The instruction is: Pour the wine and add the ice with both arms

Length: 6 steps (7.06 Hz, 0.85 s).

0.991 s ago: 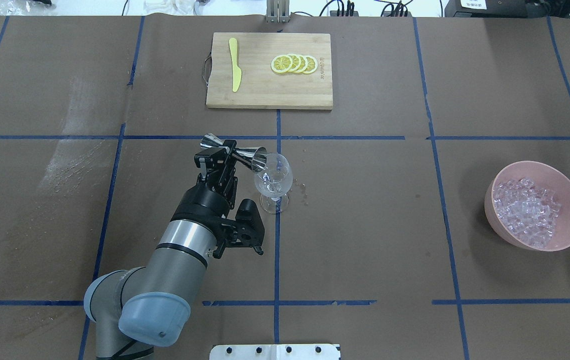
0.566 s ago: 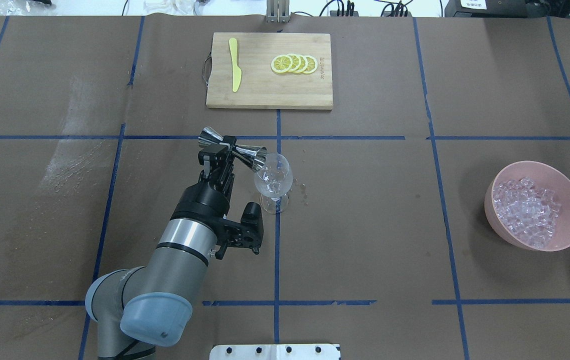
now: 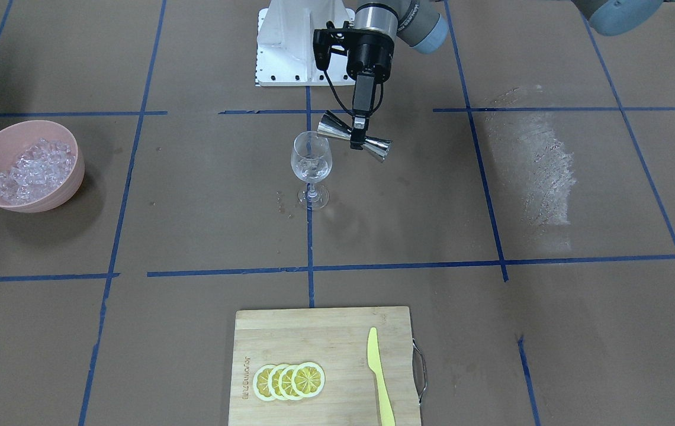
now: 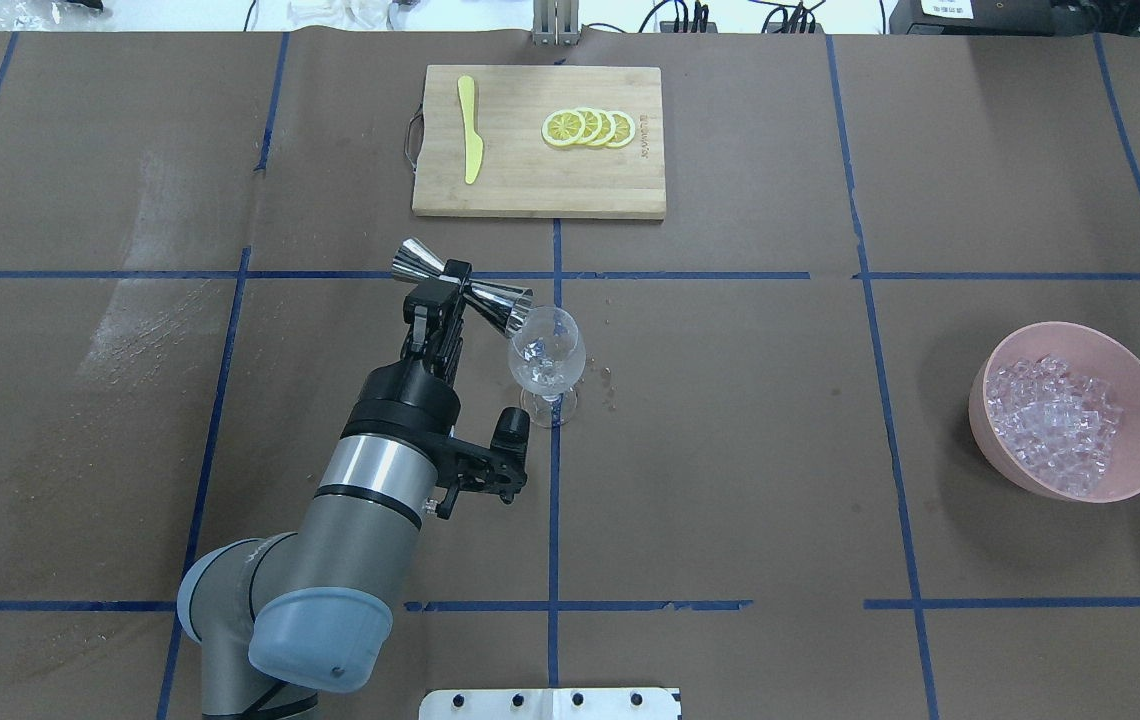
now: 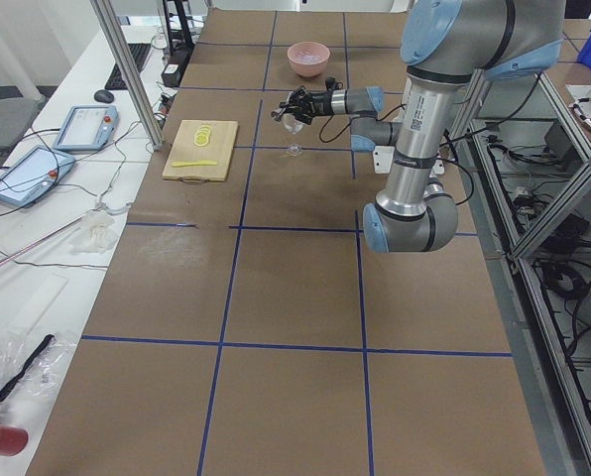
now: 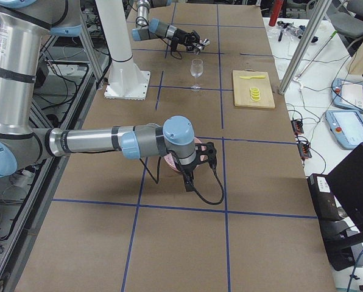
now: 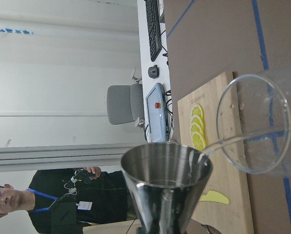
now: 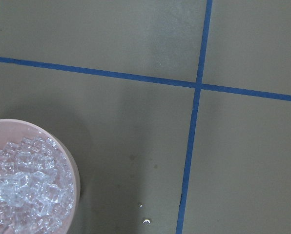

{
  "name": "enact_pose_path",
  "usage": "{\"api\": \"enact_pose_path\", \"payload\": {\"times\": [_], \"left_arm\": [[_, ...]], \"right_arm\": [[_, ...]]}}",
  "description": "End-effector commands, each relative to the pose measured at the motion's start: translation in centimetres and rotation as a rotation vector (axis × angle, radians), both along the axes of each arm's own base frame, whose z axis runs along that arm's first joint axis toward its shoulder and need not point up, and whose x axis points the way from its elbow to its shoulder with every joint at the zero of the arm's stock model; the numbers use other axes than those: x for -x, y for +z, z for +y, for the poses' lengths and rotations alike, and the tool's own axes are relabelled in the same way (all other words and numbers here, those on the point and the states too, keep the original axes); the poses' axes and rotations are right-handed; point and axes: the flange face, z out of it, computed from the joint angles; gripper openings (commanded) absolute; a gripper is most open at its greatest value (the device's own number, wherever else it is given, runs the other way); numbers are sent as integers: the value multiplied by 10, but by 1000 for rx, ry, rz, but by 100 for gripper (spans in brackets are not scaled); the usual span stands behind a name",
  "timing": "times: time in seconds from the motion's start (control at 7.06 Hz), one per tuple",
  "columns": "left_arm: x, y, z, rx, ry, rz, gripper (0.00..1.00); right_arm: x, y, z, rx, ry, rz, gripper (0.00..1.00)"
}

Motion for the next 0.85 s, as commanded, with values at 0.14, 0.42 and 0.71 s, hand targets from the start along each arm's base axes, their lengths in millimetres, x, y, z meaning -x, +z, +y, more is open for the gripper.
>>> {"api": "enact_pose_path", "payload": {"times": [0.14,0.42,0.71], "left_arm": [[1,-9,-1,-16,-16,-15,0],[-5,-3,3,30,-12,196,0],[-4,-3,-2,76,-22,344,0]], "right_arm": [[-1,0,0,0,3,0,100],[-1,-2,1,-2,5,-2,100],[-1,-4,0,-5,4,-5,100]]}}
